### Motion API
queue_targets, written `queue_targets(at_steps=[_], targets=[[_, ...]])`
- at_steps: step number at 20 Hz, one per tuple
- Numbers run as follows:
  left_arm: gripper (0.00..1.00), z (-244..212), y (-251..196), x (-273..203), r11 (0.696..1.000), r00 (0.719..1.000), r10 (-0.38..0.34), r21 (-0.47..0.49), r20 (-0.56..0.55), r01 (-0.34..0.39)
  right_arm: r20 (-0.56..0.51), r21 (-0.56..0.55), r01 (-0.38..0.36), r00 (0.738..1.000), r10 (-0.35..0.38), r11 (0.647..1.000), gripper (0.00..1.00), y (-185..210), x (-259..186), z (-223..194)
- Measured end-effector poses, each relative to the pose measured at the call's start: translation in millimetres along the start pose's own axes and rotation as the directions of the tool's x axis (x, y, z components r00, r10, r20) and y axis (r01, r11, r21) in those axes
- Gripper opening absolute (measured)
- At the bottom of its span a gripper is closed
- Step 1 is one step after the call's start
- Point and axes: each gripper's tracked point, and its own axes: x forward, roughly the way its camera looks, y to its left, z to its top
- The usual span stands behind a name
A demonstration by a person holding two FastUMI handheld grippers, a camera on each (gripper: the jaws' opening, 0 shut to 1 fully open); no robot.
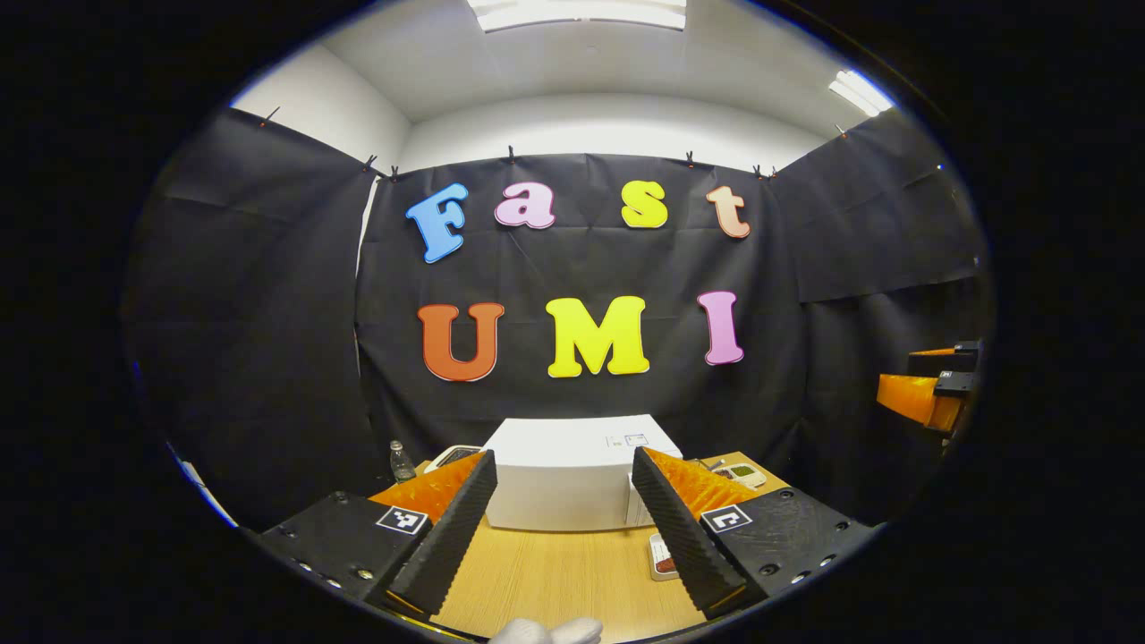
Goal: Open the microwave oven with the left hand, put the food in, and close the microwave oven.
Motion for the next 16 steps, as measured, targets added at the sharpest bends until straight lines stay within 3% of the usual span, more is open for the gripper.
queue_targets(at_steps=[2, 3, 4, 5, 6, 7, 8, 9, 15, 16], targets=[[0.95, -16, -8, 17, 1.000, 1.000, -0.008, -0.002, -0.011, 0.008, -0.017, -0.001, 0.000, 1.000, 0.000, 1.000, 1.00, -6, 4, -4], [0.95, -22, -15, 25, 1.000, 1.000, -0.019, -0.011, -0.008, 0.019, -0.020, -0.002, 0.001, 1.000, -0.001, 1.000, 0.91, -9, 7, -7], [0.95, -31, -20, 34, 1.000, 1.000, -0.019, -0.016, -0.020, 0.019, -0.021, -0.007, 0.001, 1.000, -0.001, 1.000, 0.91, -12, 10, -7], [0.95, -40, -24, 43, 1.000, 1.000, -0.020, -0.021, -0.021, 0.020, -0.025, -0.013, 0.002, 1.000, -0.003, 1.000, 1.00, -16, 14, -8], [0.95, -51, -31, 53, 0.999, 0.999, -0.027, -0.028, -0.035, 0.026, -0.031, -0.015, 0.000, 1.000, 0.000, 1.000, 1.00, -18, 17, -9], [0.95, -63, -40, 63, 0.999, 0.998, -0.037, -0.032, -0.047, 0.035, -0.030, -0.014, -0.003, 1.000, 0.003, 1.000, 0.91, -21, 21, -8], [0.95, -74, -47, 75, 0.999, 0.998, -0.044, -0.034, -0.043, 0.042, -0.033, -0.011, -0.006, 0.999, 0.006, 1.000, 0.91, -23, 25, -8], [0.95, -84, -56, 87, 0.998, 0.998, -0.050, -0.030, -0.048, 0.049, -0.035, -0.007, -0.009, 0.999, 0.009, 1.000, 1.00, -25, 29, -9], [0.95, -178, -99, 183, 0.997, 0.990, -0.069, -0.031, -0.126, 0.065, -0.061, -0.064, -0.019, 0.998, 0.015, 0.998, 1.00, -41, 53, -12], [0.95, -197, -105, 197, 0.997, 0.986, -0.067, -0.042, -0.155, 0.061, -0.065, -0.073, -0.017, 0.998, 0.012, 0.997, 0.91, -44, 58, -13]])
